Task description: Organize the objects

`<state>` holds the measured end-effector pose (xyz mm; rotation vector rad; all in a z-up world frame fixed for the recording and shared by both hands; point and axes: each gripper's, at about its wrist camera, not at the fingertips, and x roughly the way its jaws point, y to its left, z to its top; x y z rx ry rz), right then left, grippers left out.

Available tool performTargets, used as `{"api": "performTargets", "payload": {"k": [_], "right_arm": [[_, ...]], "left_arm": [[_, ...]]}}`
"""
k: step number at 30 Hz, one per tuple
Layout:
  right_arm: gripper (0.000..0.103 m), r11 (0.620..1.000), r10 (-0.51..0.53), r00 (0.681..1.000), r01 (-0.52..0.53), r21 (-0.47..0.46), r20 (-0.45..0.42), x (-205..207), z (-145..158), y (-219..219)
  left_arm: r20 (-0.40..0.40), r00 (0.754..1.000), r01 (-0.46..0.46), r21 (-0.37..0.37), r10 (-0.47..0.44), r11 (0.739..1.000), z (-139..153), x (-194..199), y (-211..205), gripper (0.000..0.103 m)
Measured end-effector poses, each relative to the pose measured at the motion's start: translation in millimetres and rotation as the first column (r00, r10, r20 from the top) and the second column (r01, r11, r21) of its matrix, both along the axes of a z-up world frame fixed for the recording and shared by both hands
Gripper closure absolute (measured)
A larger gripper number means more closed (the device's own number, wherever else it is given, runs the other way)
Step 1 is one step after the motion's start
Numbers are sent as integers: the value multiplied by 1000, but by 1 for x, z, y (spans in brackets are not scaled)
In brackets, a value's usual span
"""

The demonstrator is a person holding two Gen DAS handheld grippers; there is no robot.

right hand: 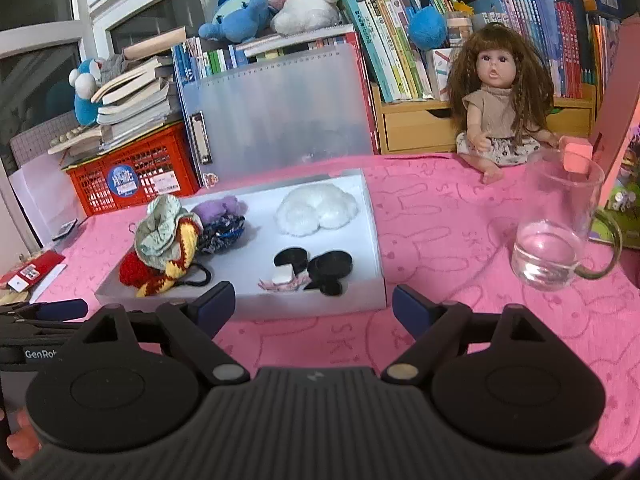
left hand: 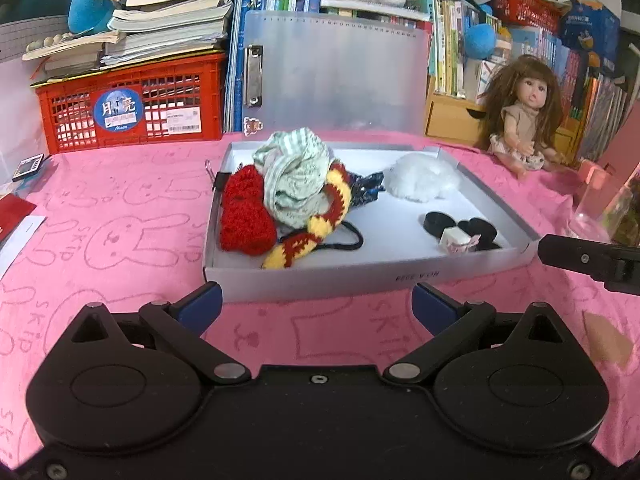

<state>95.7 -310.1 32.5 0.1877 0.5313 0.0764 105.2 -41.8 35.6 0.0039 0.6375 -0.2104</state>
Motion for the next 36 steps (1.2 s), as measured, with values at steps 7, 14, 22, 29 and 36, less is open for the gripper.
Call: {"api": "performTargets", "payload": {"k": [7,14,22,29,36], "right_arm": [[11,1000,-7,1000,7,-7,-18,-3,-11,3],[10,1000,-20,999,19,-24,-42,-1,-21,5],[9,999,-35,997,33,-36,-68,4,-31,8],[8,998,-36,996,32,-48,-82,8,-38,13],[2,997,-29,996,23,-71,-87,11,-44,19]], "left_arm": [[-10,1000,-17,29,17,999,-9,-3,0,2],[-30,999,-44,42,45,998,-20,-1,3,2],[-51,996,-75,62,78,995,-32,4,6,2],[-42,996,-80,77,83,994,-34,4,5,0],[-41,995,-85,78,89,993,-35,7,4,0]]}}
